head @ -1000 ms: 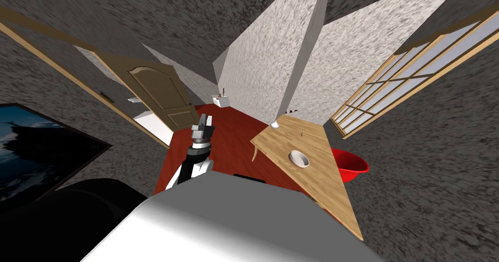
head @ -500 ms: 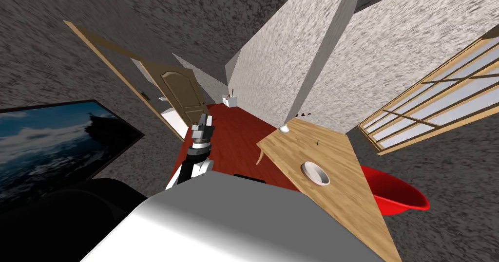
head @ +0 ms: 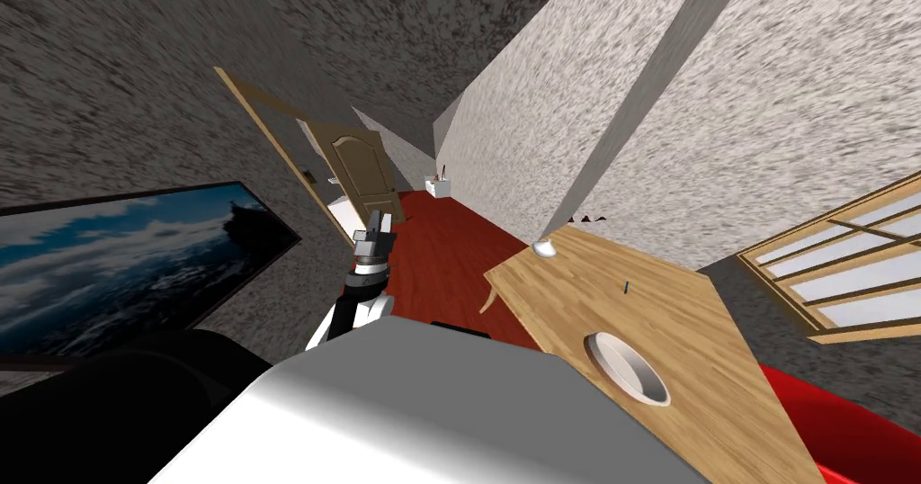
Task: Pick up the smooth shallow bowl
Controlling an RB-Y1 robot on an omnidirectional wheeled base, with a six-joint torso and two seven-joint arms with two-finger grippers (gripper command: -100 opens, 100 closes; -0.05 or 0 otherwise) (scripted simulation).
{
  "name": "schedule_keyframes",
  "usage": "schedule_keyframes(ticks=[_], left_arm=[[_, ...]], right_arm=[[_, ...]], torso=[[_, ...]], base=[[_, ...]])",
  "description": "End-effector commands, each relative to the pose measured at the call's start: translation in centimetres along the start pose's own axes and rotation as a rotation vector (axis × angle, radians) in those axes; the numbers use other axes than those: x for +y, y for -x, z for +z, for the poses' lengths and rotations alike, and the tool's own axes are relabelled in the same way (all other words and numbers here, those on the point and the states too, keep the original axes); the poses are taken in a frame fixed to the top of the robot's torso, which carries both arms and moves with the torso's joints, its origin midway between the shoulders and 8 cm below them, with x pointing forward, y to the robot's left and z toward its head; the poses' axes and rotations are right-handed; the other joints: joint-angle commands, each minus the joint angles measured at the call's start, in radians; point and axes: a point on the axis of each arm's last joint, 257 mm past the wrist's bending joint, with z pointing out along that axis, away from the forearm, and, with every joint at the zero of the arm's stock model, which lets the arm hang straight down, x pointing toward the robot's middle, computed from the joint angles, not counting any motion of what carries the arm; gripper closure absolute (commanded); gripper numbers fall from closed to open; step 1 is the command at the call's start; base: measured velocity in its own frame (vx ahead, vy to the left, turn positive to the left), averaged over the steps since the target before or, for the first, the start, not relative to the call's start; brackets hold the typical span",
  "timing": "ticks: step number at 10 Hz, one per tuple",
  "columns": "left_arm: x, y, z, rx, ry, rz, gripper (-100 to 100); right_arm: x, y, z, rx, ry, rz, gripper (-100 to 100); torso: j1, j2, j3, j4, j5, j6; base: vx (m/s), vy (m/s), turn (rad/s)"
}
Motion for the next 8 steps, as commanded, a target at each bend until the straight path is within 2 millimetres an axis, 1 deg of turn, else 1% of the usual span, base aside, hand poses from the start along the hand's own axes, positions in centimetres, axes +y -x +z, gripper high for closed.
schedule_keyframes(ticks=[1, 3, 5, 8], left_arm=[[0.0, 0.0, 0.0, 0.0, 0.0, 0.0, 0], [0.0, 0.0, 0.0, 0.0, 0.0, 0.0, 0], [0.0, 0.0, 0.0, 0.0, 0.0, 0.0, 0], [0.0, 0.0, 0.0, 0.0, 0.0, 0.0, 0]], right_arm=[[-2.9, -0.3, -0.6, 0.03, -0.059, -0.04, -100], [-6.2, -0.7, -1.6, 0.065, -0.131, -0.091, -100], [-9.2, -0.7, -2.6, 0.096, -0.197, -0.145, -100], [-13.1, -0.5, -4.3, 0.134, -0.282, -0.214, -100]], torso=[[0.0, 0.0, 0.0, 0.0, 0.0, 0.0], [0.0, -0.001, -0.001, 0.0, 0.0, 0.0], [0.0, -0.004, -0.002, -0.001, 0.0, 0.0], [0.0, -0.003, -0.002, -0.001, 0.0, 0.001]], base=[[0.094, 0.016, 0.272], [0.115, 0.025, 0.347], [0.141, 0.011, 0.289], [0.117, 0.007, 0.256]])
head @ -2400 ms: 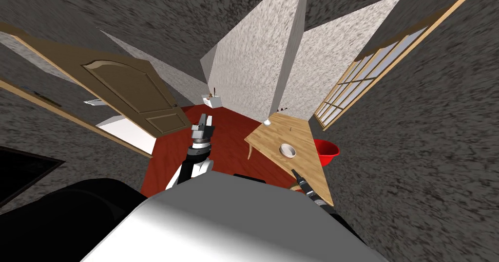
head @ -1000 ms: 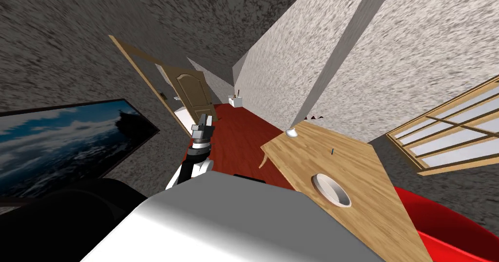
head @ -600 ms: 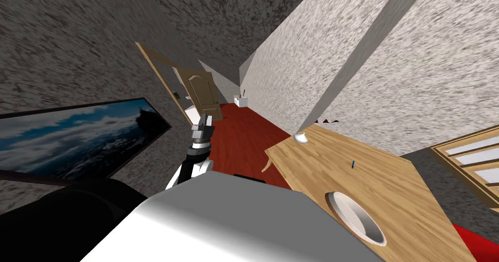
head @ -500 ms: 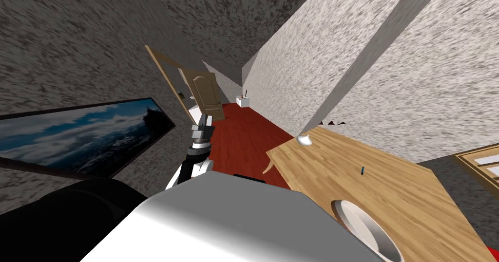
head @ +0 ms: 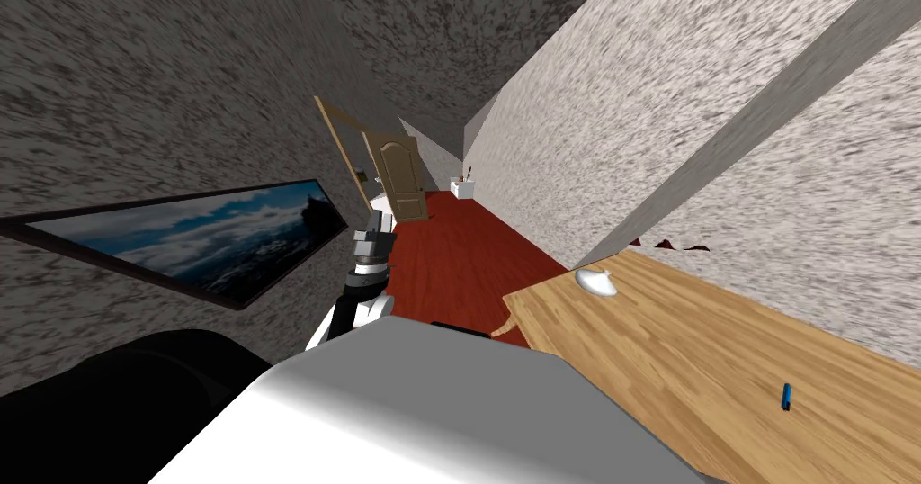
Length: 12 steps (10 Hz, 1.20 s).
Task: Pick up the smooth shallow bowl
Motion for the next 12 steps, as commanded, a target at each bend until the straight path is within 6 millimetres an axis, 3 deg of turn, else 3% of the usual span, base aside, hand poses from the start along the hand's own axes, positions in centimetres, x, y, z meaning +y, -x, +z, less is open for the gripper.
schedule_keyframes(ticks=[1, 5, 6, 7, 8, 12], left_arm=[[0.0, 0.0, 0.0, 0.0, 0.0, 0.0, 0], [0.0, 0.0, 0.0, 0.0, 0.0, 0.0, 0], [0.0, 0.0, 0.0, 0.0, 0.0, 0.0, 0], [0.0, 0.0, 0.0, 0.0, 0.0, 0.0, 0], [0.0, 0.0, 0.0, 0.0, 0.0, 0.0, 0], [0.0, 0.0, 0.0, 0.0, 0.0, 0.0, 0]], right_arm=[[-2.1, -0.1, -0.4, 0.02, -0.045, -0.035, -100], [-6.5, -0.4, -1.5, 0.061, -0.138, -0.103, -100], [-6.0, -0.3, -1.3, 0.056, -0.125, -0.094, -100], [-6.1, -0.3, -1.3, 0.056, -0.127, -0.096, 0], [-5.8, -1.0, -0.7, 0.057, -0.127, -0.085, -100], [-4.9, -2.7, 0.9, 0.065, -0.123, -0.062, -100]], torso=[[0.0, 0.0, 0.0, 0.0, 0.0, 0.0], [-0.001, 0.002, 0.001, 0.0, 0.0, 0.0], [-0.001, 0.002, 0.001, 0.0, 0.0, 0.0], [0.0, 0.005, 0.003, 0.001, 0.0, 0.001], [0.001, 0.007, 0.004, 0.002, 0.0, 0.001], [-0.002, 0.01, 0.006, 0.002, -0.001, 0.001]], base=[[0.118, 0.008, 0.261], [0.091, -0.017, 0.211], [0.039, -0.012, 0.04], [0.008, -0.003, -0.004], [-0.009, -0.024, 0.08], [-0.021, -0.044, 0.076]])
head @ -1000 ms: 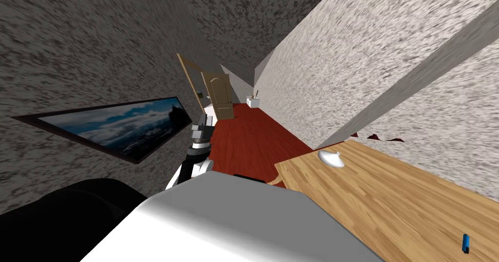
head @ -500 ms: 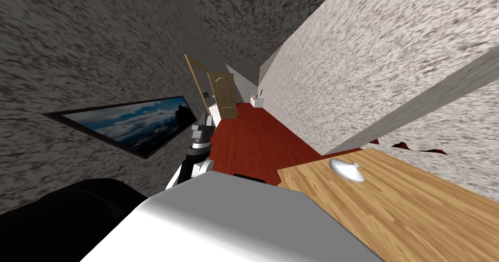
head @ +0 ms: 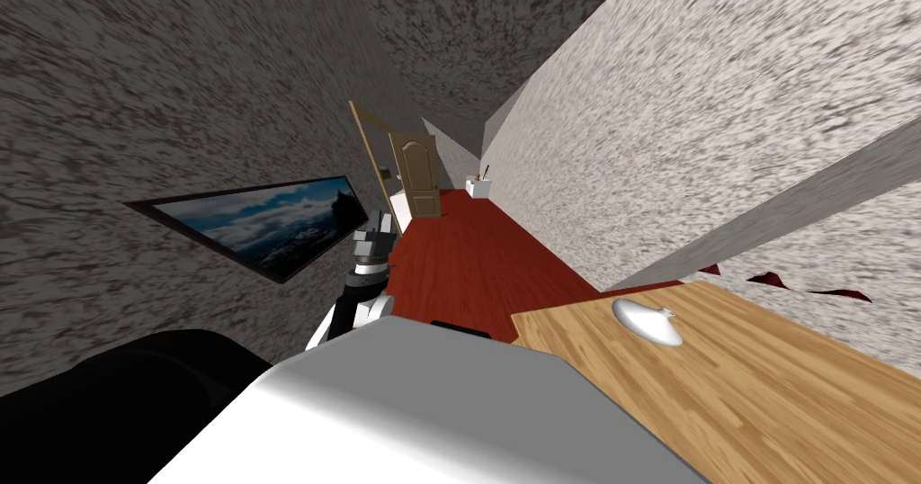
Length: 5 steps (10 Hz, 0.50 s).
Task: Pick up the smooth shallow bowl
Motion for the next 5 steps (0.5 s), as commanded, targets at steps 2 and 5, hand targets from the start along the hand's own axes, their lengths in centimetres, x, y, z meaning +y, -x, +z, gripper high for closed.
schedule_keyframes(ticks=[2, 5], left_arm=[[0.0, 0.0, 0.0, 0.0, 0.0, 0.0, 0], [0.0, 0.0, 0.0, 0.0, 0.0, 0.0, 0]], right_arm=[[0.02, -0.04, 0.04, 0.001, 0.0, 0.0, 100], [0.08, -0.02, 0.04, 0.0, 0.001, 0.001, 100]], torso=[[0.001, -0.001, 0.0, 0.0, 0.0, 0.0], [0.002, -0.001, -0.001, 0.0, 0.0, 0.0]], base=[[-0.005, -0.008, 0.004], [0.0, 0.0, 0.0]])
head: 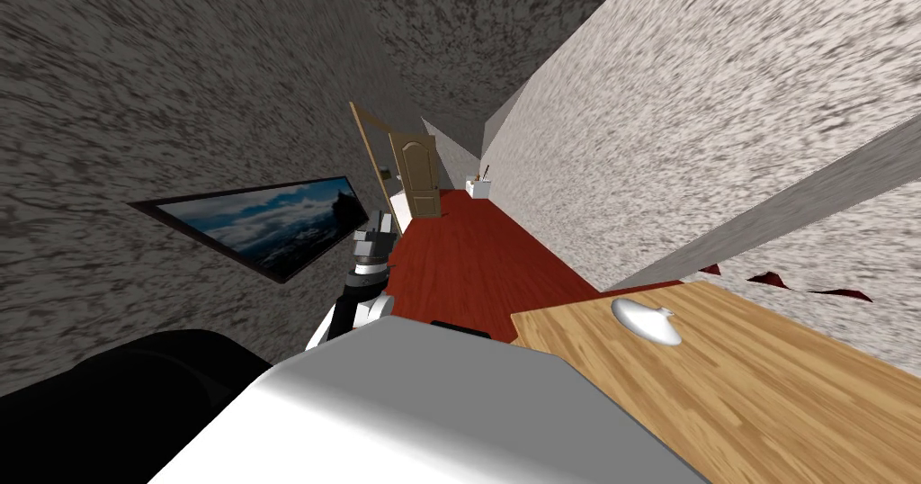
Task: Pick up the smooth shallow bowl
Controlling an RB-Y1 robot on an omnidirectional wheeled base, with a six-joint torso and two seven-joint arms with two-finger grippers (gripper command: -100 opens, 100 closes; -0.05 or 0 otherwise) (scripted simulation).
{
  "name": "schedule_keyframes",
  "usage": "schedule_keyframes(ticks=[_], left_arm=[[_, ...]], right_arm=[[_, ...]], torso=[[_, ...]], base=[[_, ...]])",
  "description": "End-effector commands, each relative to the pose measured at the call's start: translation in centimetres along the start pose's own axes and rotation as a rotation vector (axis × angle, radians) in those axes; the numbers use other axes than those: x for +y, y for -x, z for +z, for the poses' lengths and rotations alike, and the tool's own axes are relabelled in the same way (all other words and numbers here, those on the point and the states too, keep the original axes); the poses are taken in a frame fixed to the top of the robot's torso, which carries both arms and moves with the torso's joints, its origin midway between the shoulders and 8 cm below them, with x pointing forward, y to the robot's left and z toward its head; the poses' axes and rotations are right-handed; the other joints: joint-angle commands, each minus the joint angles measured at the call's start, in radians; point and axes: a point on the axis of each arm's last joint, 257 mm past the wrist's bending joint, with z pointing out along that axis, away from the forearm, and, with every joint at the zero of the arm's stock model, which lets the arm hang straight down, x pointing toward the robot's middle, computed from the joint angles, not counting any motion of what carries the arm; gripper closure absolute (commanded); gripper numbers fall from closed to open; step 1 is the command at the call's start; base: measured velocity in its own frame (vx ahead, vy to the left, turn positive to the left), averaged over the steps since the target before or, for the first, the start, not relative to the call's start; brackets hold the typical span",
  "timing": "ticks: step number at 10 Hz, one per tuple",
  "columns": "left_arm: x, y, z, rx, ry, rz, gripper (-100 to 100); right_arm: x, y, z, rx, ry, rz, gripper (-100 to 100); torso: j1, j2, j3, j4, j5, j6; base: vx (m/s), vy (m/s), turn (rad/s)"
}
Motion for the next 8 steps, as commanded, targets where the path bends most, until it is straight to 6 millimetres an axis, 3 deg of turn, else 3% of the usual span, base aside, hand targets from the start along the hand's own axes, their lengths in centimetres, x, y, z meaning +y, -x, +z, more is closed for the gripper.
schedule_keyframes(ticks=[1, 2, 3, 7, 8], left_arm=[[0.0, 0.0, 0.0, 0.0, 0.0, 0.0, 0], [0.0, 0.0, 0.0, 0.0, 0.0, 0.0, 0], [0.0, 0.0, 0.0, 0.0, 0.0, 0.0, 0], [0.0, 0.0, 0.0, 0.0, 0.0, 0.0, 0], [0.0, 0.0, 0.0, 0.0, 0.0, 0.0, 0]], right_arm=[[0.0, 0.0, 0.0, 0.0, 0.0, 0.0, 100], [0.0, 0.0, 0.0, 0.0, 0.0, 0.0, 0], [-0.6, 0.6, -0.9, -0.004, -0.005, -0.011, 100], [-1.3, 1.6, -1.9, -0.007, -0.008, -0.027, 100], [-1.3, 1.7, -1.9, -0.008, -0.007, -0.028, 0]], torso=[[0.0, 0.0, 0.0, 0.0, 0.0, 0.0], [0.0, 0.0, 0.0, 0.0, 0.0, 0.0], [0.0, 0.0, 0.0, 0.0, 0.0, 0.0], [0.005, -0.002, -0.001, -0.001, 0.002, 0.0], [0.004, -0.001, -0.001, -0.001, 0.002, 0.0]], base=[[0.0, 0.0, 0.0], [0.0, 0.0, 0.0], [0.014, 0.027, -0.116], [0.022, 0.047, -0.071], [0.002, 0.005, 0.002]])
